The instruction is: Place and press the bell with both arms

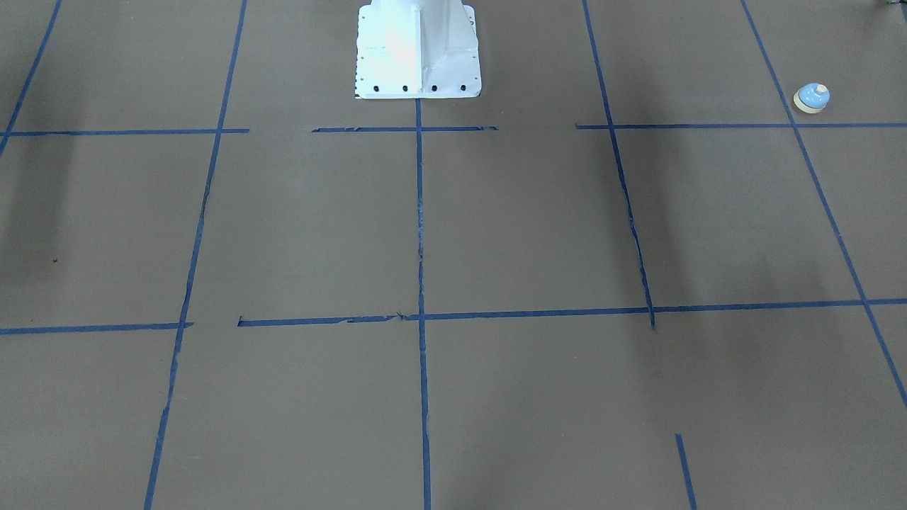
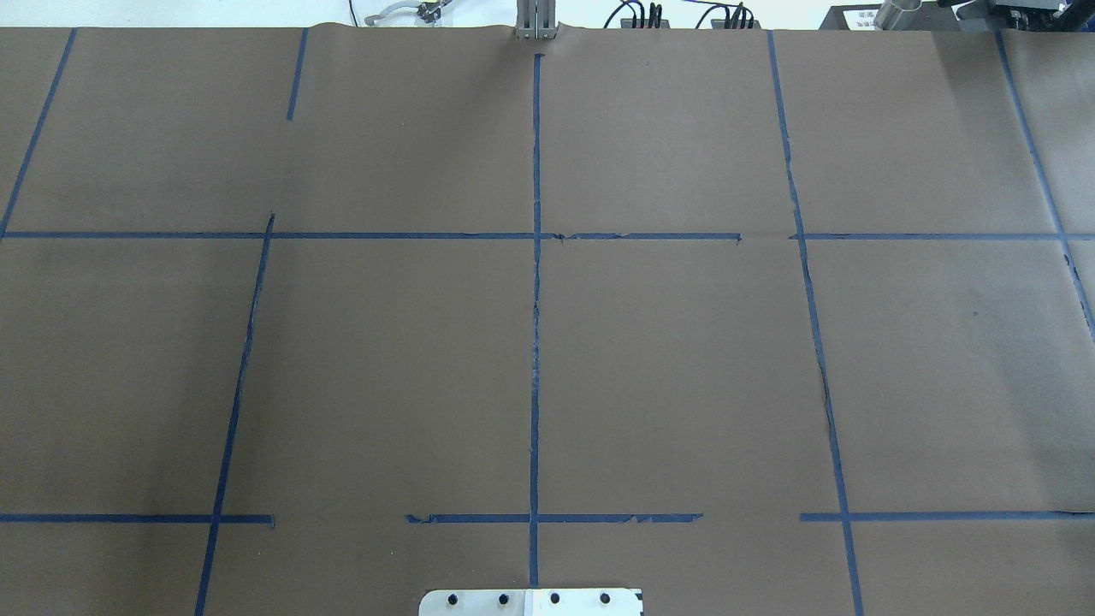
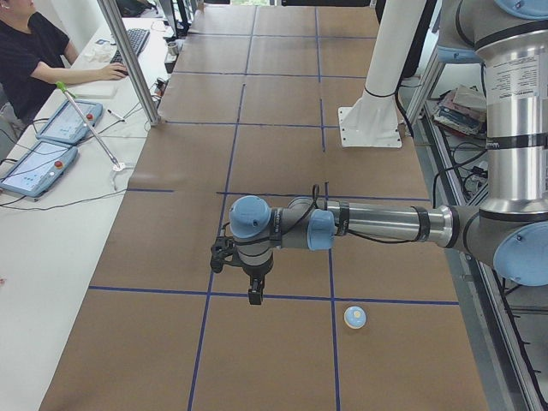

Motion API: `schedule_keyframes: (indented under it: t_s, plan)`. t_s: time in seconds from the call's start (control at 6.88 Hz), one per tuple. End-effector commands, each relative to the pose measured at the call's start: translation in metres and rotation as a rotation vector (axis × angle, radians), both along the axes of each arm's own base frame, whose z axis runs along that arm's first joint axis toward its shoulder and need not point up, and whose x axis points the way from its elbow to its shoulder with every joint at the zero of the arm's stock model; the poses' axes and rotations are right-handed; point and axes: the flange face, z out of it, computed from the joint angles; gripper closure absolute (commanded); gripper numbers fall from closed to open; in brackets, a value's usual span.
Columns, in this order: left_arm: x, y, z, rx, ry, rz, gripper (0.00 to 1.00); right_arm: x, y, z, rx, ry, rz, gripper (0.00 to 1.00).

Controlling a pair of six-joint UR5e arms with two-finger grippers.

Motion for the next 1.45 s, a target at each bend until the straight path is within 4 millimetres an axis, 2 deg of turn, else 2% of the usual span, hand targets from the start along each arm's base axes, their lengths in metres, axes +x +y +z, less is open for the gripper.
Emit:
schedule_keyframes:
  t_s: [0.0,0.29,0.44,0.58,0.73,0.87,1.02,1.16,1.31]
  plan:
    - [0.0,0.001,-0.001,0.005,0.0,0.0,0.0,0.0,-0.003,-0.004,0.007,-0.001,0.002,0.0]
    - [0.003,-0.004,0.0,0.009,-0.017,0.007,0.0,-0.001,-0.004,-0.007,0.012,-0.004,0.004,0.0]
    - [0.004,-0.007,-0.006,0.021,-0.009,0.003,0.0,-0.001,-0.004,-0.006,0.012,-0.004,0.002,0.0]
    - [0.001,-0.029,-0.031,0.098,-0.01,-0.002,0.0,-0.001,-0.004,-0.008,0.014,-0.006,0.004,0.0]
    - [-0.001,-0.041,-0.043,0.132,-0.006,-0.011,0.0,-0.001,-0.005,-0.009,0.015,-0.006,0.004,0.0]
    - [-0.001,-0.039,-0.045,0.159,0.002,-0.007,0.0,-0.001,-0.005,-0.012,0.023,-0.007,0.004,0.0]
    - [-0.001,-0.037,-0.036,0.173,0.0,-0.01,0.0,-0.001,-0.005,-0.012,0.022,-0.007,0.003,0.0]
    - [0.004,-0.037,-0.043,0.171,0.005,-0.03,0.0,-0.001,-0.005,-0.013,0.024,-0.007,0.003,0.0]
    - [0.005,-0.026,-0.03,0.15,0.004,-0.023,0.0,-0.001,-0.005,-0.013,0.023,-0.007,0.004,0.0]
